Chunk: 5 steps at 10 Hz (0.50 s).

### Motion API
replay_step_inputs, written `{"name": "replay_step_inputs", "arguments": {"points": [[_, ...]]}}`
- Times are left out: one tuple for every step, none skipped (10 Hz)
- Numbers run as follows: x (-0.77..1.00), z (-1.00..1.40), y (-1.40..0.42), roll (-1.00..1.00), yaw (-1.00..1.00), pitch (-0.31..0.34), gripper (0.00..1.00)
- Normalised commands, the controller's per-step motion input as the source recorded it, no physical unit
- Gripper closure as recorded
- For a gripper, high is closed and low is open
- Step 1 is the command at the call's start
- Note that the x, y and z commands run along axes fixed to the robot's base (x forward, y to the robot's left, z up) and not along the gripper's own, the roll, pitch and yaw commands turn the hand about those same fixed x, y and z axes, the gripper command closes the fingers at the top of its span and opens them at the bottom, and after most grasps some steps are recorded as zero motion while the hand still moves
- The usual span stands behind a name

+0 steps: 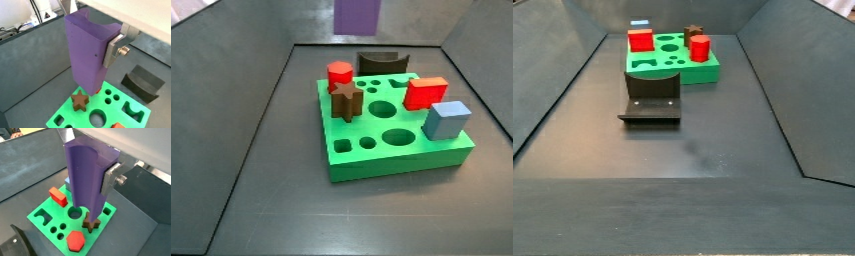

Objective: Pick up the arch object. Move up. Rotate the arch object. Move to above the board. Insert the arch object.
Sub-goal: Insert the arch object.

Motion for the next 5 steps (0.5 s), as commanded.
{"name": "replay_step_inputs", "arguments": {"points": [[1.00, 0.03, 0.05, 0.09, 0.27, 0.054, 1.00], [1.00, 0.04, 0.07, 0.10, 0.27, 0.067, 1.00], [1.00, 0.00, 0.07, 0.10, 0.23, 0.089, 1.00], [1.00, -0.17, 0.23, 0.00, 0.09, 0.024, 1.00], [1.00, -0.28, 0.41, -0.01, 0.05, 0.000, 1.00]]}}
